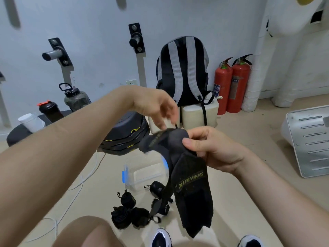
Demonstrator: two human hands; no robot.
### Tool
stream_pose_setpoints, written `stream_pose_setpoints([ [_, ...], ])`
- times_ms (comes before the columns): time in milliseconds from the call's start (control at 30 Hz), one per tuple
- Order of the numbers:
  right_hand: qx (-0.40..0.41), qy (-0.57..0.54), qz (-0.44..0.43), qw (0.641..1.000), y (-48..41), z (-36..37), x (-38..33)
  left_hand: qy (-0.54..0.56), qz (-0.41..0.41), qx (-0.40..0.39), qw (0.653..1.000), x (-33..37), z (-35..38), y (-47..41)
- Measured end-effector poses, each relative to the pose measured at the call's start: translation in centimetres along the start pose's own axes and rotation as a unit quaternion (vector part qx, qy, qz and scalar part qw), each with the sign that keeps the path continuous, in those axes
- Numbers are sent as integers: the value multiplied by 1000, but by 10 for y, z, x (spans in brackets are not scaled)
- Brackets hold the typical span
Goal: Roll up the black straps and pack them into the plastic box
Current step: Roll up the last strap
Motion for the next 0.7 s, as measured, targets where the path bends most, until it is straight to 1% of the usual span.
stream_pose_setpoints([
  [33, 16, -24, -2, 1000, -1, -4, -1, -24, -16, 141, 990, -6, -7, 6],
  [67, 31, -44, -9, 999, -3, -8, -1, -16, -30, 258, 966, -9, -10, 18],
  [100, 40, -54, -18, 998, -3, -11, -1, 27, -51, 300, 952, -13, -6, 31],
  [133, 44, -55, -25, 997, -3, -14, -1, 66, -90, 269, 957, -15, 6, 42],
  [167, 46, -51, -29, 997, -3, -15, -2, 95, -132, 179, 970, -15, 25, 49],
  [200, 49, -42, -32, 997, -3, -17, -3, 123, -166, 93, 974, -13, 46, 53],
  [233, 52, -32, -34, 998, -2, -17, -5, 158, -169, 43, 972, -16, 66, 53],
  [267, 57, -22, -37, 997, -1, -17, -7, 206, -160, 45, 964, -17, 82, 50],
  [300, 64, -11, -39, 997, -1, -16, -8, 278, -141, 83, 947, -19, 93, 43],
  [333, 71, 4, -41, 997, 0, -16, -9, 365, -112, 136, 914, -20, 100, 36],
  [400, 77, 47, -51, 995, 2, -13, -9, 515, -26, 223, 827, -17, 109, 22],
  [433, 77, 74, -55, 993, 3, -9, -9, 557, 10, 261, 788, -13, 112, 18],
  [500, 96, 135, -60, 984, 2, -6, -10, 599, 45, 331, 728, -6, 114, 10],
  [533, 120, 162, -65, 977, 0, -7, -10, 613, 52, 357, 703, -5, 114, 7],
  [600, 198, 202, -89, 955, 0, -11, -14, 631, 56, 398, 664, -5, 112, 4],
  [667, 264, 216, -139, 930, 3, -13, -23, 637, 50, 426, 641, -7, 109, 4],
  [700, 277, 204, -156, 926, 5, -11, -28, 637, 49, 431, 637, -7, 108, 3],
])
Point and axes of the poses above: each hand's wrist, its own y-axis away from the middle knuckle, its own z-axis out of the palm, x = y × z, the point moved 2 cm from there along -y, towards the middle knuckle, and after that the axes turned 2 degrees about x, right-handed, at the moved point
